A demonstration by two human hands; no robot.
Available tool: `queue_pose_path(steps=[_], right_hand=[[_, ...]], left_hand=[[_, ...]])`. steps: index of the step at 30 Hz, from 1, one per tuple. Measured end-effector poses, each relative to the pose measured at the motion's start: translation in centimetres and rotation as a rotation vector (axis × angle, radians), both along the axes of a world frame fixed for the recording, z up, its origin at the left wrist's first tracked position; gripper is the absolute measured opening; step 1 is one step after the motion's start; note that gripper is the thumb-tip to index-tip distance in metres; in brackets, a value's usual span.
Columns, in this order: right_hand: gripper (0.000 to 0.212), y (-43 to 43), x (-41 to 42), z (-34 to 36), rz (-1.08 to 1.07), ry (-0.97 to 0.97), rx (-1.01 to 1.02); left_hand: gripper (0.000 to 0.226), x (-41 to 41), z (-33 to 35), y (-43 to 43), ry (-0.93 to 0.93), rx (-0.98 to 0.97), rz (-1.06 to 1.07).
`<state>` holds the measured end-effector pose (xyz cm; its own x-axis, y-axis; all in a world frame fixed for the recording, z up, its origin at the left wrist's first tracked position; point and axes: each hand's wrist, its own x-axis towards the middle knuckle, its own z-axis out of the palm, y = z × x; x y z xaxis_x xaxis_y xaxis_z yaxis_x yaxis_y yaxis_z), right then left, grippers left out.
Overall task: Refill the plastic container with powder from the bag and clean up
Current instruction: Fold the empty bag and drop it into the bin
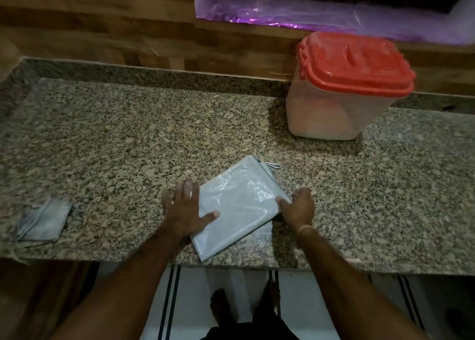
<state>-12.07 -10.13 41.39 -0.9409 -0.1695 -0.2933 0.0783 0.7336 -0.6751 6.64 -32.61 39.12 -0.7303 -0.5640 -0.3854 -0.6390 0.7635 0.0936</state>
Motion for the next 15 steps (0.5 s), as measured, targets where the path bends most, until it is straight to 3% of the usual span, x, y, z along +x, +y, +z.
queue_pose_path(steps=[1,3,7,12,15], right_hand=[[0.053,-0.2,0.9,-0.2,-0.107,-0.056,-0.153],[0.052,-1.0,2.5,-0.4,-0.202,-0.229,-0.349],[0.031,-2.3,3.8,-1.5,-0.133,-0.410,-0.336],[0.021,-1.8,3.0,0.0,-0.008,-0.452,-0.379],[0.018,-1.6,2.3,0.1,0.002,-0.456,-0.448]], left_hand=[[0.116,-0.2,0.4,0.2,0.044,-0.037,0.003],[0.106,-0.7,0.8,0.7,0.125,-0.061,0.017],[0.092,-1.6,1.4,2.8,0.209,0.125,0.186],[0.097,-2.9,1.7,2.1,0.355,0.581,0.537],[0.051,-2.8,2.2,1.2,0.366,0.717,0.562]])
